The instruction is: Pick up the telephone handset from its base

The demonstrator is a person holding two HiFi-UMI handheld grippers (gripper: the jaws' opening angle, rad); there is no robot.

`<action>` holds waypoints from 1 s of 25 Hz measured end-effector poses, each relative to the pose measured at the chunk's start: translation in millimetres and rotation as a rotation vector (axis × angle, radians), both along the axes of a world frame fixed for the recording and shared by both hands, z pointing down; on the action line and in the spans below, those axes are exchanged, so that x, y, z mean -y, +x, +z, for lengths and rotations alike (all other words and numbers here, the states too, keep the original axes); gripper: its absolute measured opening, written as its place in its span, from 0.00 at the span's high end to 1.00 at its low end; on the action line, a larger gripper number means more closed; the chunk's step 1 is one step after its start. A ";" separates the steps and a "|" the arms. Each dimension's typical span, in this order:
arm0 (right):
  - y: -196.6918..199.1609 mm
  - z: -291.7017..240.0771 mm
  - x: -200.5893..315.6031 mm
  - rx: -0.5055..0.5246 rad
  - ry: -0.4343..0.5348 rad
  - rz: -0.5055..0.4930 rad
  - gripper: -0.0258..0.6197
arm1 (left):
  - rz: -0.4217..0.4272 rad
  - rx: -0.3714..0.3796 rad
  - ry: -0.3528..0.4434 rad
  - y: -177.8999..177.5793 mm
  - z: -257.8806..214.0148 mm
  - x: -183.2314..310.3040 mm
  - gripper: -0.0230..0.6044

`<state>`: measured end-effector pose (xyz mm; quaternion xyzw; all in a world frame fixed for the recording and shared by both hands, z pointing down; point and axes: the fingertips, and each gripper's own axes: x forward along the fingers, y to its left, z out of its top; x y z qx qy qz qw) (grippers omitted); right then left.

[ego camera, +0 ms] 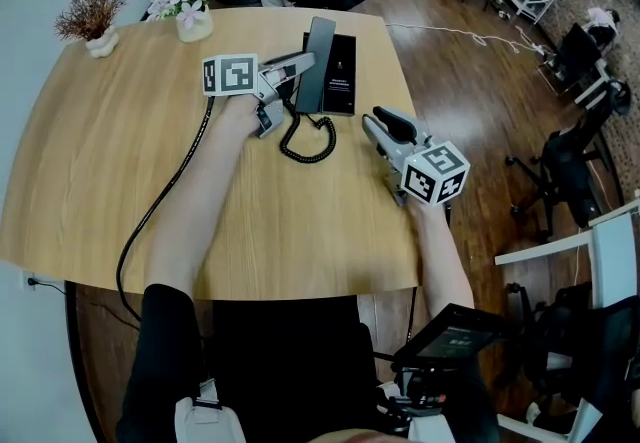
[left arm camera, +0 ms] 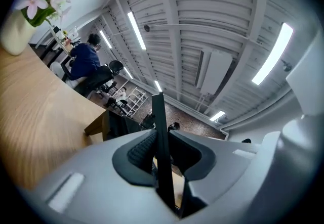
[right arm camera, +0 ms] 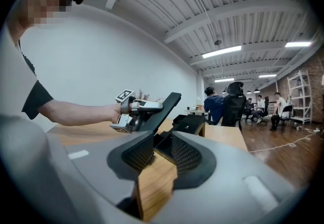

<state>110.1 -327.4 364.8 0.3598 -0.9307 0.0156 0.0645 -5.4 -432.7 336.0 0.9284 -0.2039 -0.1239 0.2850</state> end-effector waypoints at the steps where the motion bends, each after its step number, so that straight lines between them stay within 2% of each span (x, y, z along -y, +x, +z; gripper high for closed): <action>1: -0.6 -0.1 -0.5 0.002 -0.001 0.000 0.78 | 0.010 -0.028 0.005 -1.6 -7.6 -4.9 0.84; 6: -1.8 1.2 -3.8 0.009 -0.003 -0.004 0.78 | 0.042 -0.231 0.006 -15.8 -64.3 -40.8 0.84; 12: -0.5 1.4 -3.9 0.019 -0.010 0.000 0.78 | 0.148 -0.336 0.233 -21.0 -168.4 -123.4 0.84; 15: 0.1 3.4 -5.4 0.021 -0.019 0.000 0.78 | 0.192 -0.404 0.302 -21.7 -206.6 -168.0 0.84; 17: -0.3 4.6 -5.5 0.022 -0.023 -0.002 0.78 | 0.206 -0.470 0.297 -23.5 -216.6 -186.5 0.84; 22: -3.6 7.9 -5.5 0.020 -0.034 -0.004 0.78 | 0.179 -0.624 0.210 -38.2 -208.2 -201.8 0.84; 25: -2.7 5.0 -7.6 0.033 -0.039 -0.009 0.78 | 0.163 -0.689 0.221 -52.0 -209.4 -217.5 0.84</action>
